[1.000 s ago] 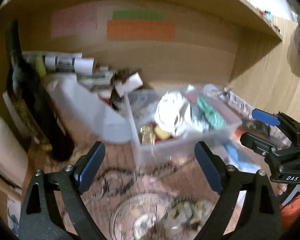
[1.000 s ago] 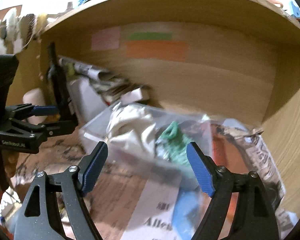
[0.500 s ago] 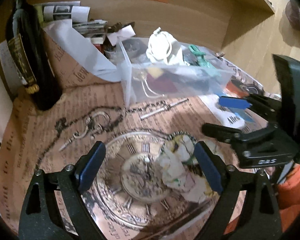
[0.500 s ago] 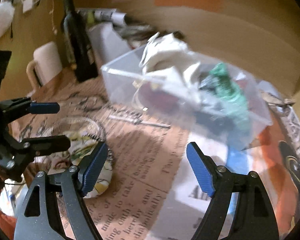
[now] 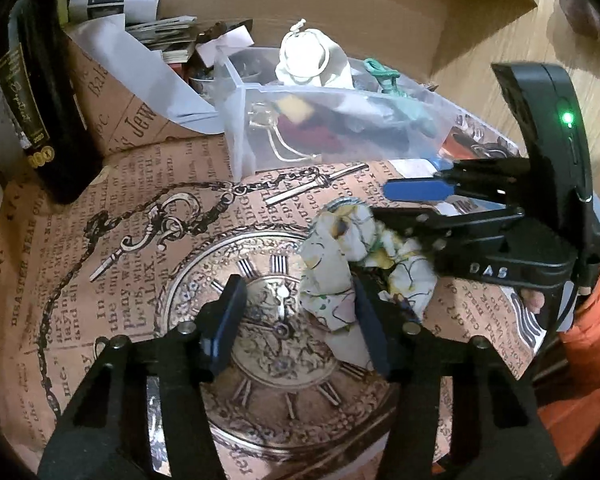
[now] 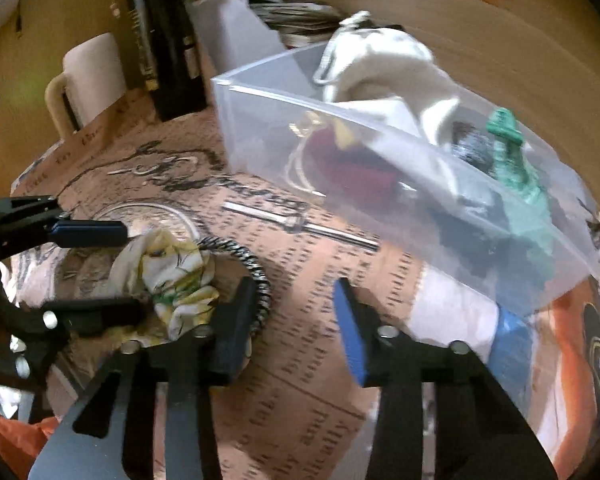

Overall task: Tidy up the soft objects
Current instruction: 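Grasp the floral scrunchie with the left tool while the right tool grasps the black beaded bracelet, then drop the scrunchie and bracelet into the clear box by opening both tools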

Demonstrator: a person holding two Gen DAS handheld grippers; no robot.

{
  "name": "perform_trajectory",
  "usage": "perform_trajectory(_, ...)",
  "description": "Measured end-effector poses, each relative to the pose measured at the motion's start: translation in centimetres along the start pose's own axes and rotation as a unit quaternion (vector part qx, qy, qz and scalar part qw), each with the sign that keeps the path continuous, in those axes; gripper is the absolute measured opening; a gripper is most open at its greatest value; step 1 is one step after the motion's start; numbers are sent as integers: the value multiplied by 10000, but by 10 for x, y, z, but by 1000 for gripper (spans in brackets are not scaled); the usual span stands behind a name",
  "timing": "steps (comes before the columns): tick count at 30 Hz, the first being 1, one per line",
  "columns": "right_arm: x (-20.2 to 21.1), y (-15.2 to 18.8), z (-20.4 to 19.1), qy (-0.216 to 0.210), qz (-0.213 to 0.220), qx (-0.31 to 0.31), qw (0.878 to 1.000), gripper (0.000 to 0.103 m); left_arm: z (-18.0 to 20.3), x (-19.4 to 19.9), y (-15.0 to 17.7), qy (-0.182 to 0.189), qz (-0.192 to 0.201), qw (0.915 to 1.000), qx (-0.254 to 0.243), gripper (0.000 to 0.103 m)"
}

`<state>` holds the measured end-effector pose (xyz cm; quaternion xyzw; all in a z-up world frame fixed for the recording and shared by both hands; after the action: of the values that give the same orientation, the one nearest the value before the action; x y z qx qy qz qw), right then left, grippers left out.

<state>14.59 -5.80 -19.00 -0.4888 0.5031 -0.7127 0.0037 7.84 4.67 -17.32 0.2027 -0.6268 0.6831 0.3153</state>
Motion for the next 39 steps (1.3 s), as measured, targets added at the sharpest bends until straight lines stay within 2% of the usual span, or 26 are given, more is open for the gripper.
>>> perform_trajectory(4,9,7,15,250,54,-162,9995,14,-2,-3,-1,-96,37,9999,-68,37)
perform_trajectory(8,20,16,30,391,158,-402,9983,12,-4,-8,-5,-172,60,9998,-86,20)
perform_trajectory(11,29,19,39,419,324,-606,9968,8,-5,-11,-9,-141,34,9999,-28,12)
perform_trajectory(15,47,19,47,456,621,-709,9945,8,-6,-8,-22,-136,161,9998,69,11)
perform_trajectory(18,49,15,46,499,649,-648,9945,8,-6,-1,-34,-169,340,9993,71,11)
perform_trajectory(21,45,10,42,386,529,-539,9964,8,-5,10,-46,-256,561,9981,29,11)
perform_trajectory(25,31,5,36,419,368,-298,9980,27,-7,19,-56,-301,765,9966,28,11)
perform_trajectory(30,4,1,33,279,23,-60,9996,27,-9,27,-73,-335,1012,9943,53,11)
perform_trajectory(32,2,-1,32,313,86,17,9995,21,-11,30,-81,-352,1127,9930,48,11)
perform_trajectory(33,2,-2,31,313,93,56,9995,9,-11,31,-83,-356,1165,9925,49,11)
perform_trajectory(39,19,-6,34,385,496,-73,9980,7,-15,35,-104,-435,1408,9891,68,11)
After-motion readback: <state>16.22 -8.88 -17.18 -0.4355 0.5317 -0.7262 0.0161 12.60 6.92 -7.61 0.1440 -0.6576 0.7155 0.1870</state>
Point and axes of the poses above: each gripper's, at about its wrist camera, not at the fingertips, and x roughly against the way its jaws point, z to its right, y to its underside, the point moved 3 cm from there along -x, roughly the way its jaws point, and after that the axes turned 5 degrees about z, right-handed, at the moved point
